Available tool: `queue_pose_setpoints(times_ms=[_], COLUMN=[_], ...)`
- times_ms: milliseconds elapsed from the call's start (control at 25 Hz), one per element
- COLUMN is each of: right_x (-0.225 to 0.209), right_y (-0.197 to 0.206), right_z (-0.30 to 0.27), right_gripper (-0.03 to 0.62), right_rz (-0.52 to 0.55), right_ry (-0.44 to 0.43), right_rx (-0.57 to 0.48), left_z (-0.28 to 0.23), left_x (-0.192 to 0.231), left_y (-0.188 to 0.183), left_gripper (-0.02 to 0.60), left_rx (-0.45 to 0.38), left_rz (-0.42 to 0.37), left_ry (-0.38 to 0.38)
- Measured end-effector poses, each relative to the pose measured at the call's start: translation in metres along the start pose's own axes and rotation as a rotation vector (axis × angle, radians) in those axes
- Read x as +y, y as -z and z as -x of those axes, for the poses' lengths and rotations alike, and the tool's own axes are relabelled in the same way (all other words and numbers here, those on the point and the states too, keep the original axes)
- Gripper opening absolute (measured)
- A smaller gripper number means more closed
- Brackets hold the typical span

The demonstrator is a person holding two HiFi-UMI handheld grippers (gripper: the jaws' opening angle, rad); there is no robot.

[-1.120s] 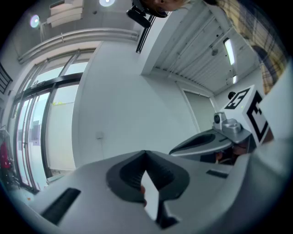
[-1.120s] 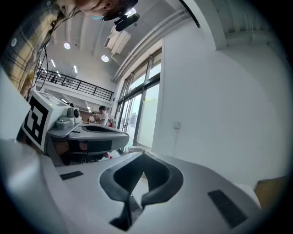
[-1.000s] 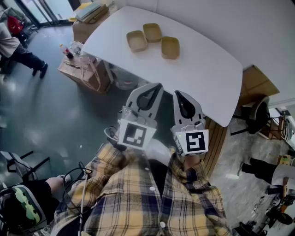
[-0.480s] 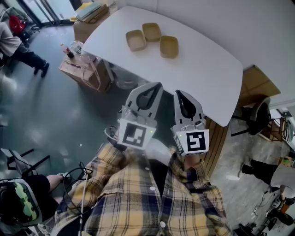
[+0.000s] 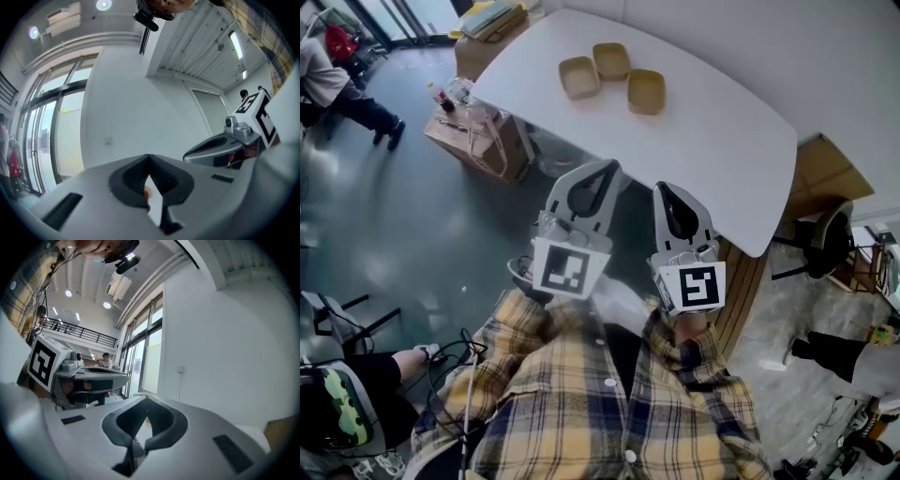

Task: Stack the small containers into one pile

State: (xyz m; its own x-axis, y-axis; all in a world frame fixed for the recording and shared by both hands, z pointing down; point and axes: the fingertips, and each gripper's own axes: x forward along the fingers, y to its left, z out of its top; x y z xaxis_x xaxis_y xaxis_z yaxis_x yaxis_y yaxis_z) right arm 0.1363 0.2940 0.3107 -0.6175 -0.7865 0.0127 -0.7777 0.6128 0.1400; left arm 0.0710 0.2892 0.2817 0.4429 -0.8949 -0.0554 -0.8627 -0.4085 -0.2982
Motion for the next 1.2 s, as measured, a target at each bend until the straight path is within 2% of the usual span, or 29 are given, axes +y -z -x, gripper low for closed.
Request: queue_pose_setpoints(times_ms=[360,600,840,1200], right_x=[-0.005,-0.020,-0.051,-0.082], right_y=[-0.001,0.007,0.023,0.026], right_z=[-0.029,-0.072,-0.155,-0.312], right_gripper=[0.015,0.015,0.015,0.015], right_rz=[0.003,0.012,-0.024,-0.012], right_ry=[-0.017,0.010,0.055,0.109], right_rx=[-0.011,-0.013,0.021,0.059], left_z=[-0.014,-0.050,-0.113,-0.216], left_x=[0.031,0.061,0.111,0.221], left_y=[0.007,0.026,0.057,0.101], left_gripper=[0.017,0.017,0.017,0.017], left_rx=[0.006,-0.007,0.008,-0.004], left_rz=[0.025,0.011,0.028,0.049], left_ry=[-0.036,-0.009,0.046,0.148])
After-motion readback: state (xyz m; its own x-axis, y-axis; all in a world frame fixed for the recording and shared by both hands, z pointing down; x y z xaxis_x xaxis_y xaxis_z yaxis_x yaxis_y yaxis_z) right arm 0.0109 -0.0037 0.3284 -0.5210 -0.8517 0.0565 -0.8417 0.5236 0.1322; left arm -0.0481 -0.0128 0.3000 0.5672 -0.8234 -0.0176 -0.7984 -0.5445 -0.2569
